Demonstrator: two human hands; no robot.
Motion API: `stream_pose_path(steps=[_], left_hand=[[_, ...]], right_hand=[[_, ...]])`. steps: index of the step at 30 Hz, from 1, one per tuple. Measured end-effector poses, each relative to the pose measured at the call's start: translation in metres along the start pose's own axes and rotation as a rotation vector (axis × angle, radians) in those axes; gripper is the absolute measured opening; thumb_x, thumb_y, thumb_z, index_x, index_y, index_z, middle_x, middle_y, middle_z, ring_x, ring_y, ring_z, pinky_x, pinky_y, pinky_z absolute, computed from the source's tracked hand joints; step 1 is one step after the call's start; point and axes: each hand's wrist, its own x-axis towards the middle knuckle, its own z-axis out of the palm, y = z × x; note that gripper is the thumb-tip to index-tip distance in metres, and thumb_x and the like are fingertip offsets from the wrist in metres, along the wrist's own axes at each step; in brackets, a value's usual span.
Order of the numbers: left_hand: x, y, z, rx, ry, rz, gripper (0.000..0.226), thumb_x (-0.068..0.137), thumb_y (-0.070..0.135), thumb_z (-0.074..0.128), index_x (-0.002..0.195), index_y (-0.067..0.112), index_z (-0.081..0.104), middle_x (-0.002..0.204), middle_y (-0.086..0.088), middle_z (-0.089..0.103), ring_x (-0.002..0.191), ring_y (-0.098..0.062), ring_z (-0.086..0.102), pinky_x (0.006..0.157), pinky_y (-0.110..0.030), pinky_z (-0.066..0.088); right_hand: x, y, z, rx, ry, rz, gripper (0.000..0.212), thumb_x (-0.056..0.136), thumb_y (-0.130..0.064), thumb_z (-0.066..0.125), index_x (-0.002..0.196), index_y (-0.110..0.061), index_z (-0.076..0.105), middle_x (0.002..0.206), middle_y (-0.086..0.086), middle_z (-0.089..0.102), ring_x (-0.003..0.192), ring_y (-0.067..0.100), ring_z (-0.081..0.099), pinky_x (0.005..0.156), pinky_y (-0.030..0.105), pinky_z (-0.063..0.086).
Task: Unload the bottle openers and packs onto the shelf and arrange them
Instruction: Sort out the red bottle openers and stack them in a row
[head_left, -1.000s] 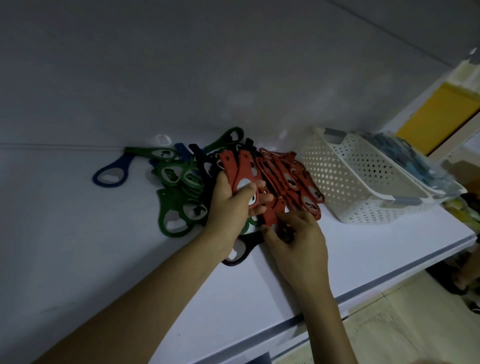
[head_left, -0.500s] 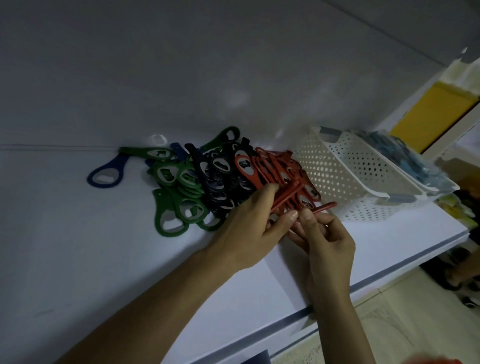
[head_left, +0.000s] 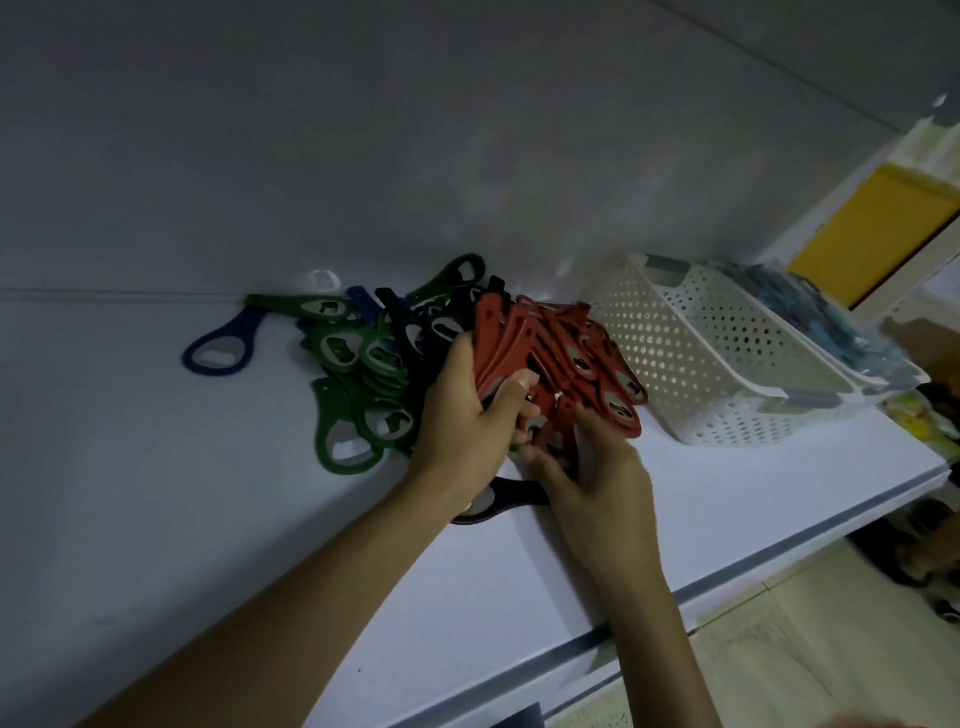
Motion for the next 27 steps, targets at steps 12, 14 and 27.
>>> stream_pose_path(steps=[12,14,27], left_hand=[[-0.006,-0.002,0.004,0.202,-0.091,0.088,0.031,0.088,0.044,0.058,0.110,0.023,0.052,0.090,0.015,0.066,0.083,0.003,0.063,0.069,-0.015,0.051],[-0.007,0.000,0.003,0.212,-0.141,0.068,0.047,0.083,0.062,0.048,0.111,0.025,0.050,0.092,0.013,0.067,0.084,0.003,0.064,0.069,-0.015,0.051],[0.020,0.031,-0.011,-0.398,0.002,-0.161,0.021,0.092,0.033,0.054,0.105,0.021,0.065,0.106,-0.005,0.069,0.101,-0.021,0.066,0.072,-0.035,0.056]], right_hand=[[-0.006,-0.004,-0.007,0.537,0.124,-0.020,0.039,0.103,-0.033,0.034,0.138,-0.027,0.049,0.130,-0.018,0.059,0.122,0.001,0.053,0.104,0.030,0.044],[-0.009,-0.007,-0.005,0.561,-0.163,-0.161,0.046,0.103,-0.036,0.029,0.148,-0.028,0.031,0.139,-0.029,0.046,0.130,-0.004,0.042,0.108,0.023,0.038],[0.050,-0.057,0.017,0.521,0.143,-0.396,0.018,0.089,-0.006,0.062,0.106,-0.009,0.066,0.112,0.005,0.061,0.109,0.018,0.058,0.093,0.036,0.049]])
